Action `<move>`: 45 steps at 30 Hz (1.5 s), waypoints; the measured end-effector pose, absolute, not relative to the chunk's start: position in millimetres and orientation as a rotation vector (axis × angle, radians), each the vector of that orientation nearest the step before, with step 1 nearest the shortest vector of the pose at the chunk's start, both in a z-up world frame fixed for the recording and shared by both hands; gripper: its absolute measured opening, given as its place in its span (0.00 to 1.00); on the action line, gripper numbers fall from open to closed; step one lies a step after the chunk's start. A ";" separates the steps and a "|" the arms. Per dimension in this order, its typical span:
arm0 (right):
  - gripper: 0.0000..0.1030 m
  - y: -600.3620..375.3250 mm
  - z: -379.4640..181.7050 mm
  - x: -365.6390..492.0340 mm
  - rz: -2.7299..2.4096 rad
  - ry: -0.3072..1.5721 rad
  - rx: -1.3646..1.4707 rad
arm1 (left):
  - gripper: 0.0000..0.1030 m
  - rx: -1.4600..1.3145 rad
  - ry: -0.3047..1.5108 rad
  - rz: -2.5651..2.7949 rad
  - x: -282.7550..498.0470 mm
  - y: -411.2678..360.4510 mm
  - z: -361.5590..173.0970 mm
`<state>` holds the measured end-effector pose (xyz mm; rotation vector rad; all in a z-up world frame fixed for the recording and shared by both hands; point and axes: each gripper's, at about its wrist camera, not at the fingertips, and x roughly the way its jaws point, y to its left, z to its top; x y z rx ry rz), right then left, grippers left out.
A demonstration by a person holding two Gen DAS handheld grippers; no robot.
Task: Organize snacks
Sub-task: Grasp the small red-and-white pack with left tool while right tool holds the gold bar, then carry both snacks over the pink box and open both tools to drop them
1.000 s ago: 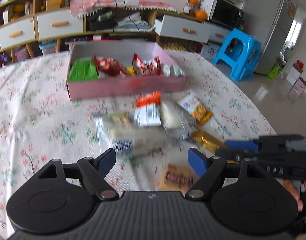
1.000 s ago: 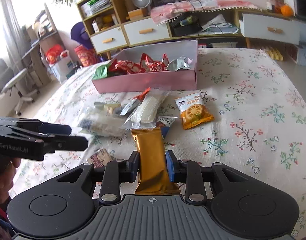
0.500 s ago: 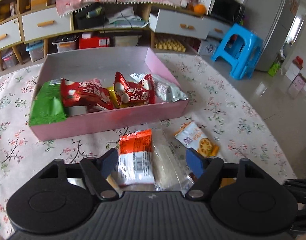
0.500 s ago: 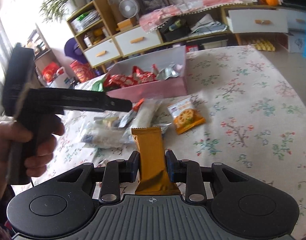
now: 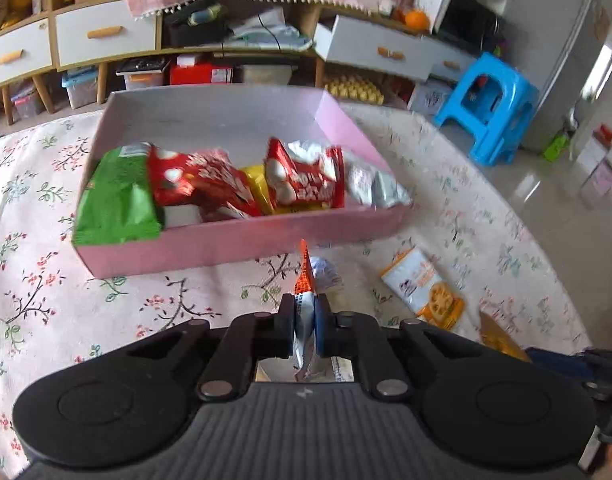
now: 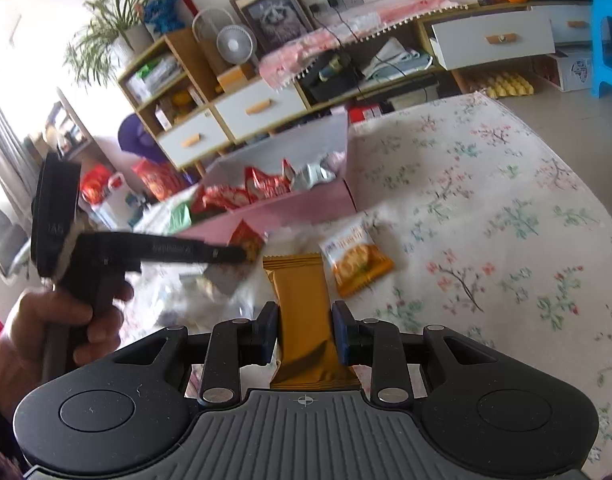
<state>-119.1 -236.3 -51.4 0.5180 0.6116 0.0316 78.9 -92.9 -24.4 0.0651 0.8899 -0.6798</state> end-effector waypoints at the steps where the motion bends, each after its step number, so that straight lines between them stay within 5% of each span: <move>1: 0.27 -236.7 -51.5 -116.4 0.034 0.609 0.524 | 0.08 0.049 0.872 -0.686 79.0 -89.6 -20.7; 13: 0.27 -245.7 -40.3 -67.6 0.055 0.585 0.600 | 0.08 -0.114 0.730 -0.624 99.6 -62.2 19.9; 30: 0.27 -228.6 -43.4 86.1 0.202 0.724 0.751 | 0.09 -0.118 0.774 -0.564 159.1 -76.2 -1.9; 43: 0.32 -215.2 -39.6 106.6 0.070 0.696 0.629 | 0.10 -0.100 0.751 -0.535 163.7 -74.4 -7.1; 45: 0.32 -213.8 -35.9 100.3 0.070 0.682 0.622 | 0.17 -0.094 0.737 -0.518 159.3 -72.5 -3.1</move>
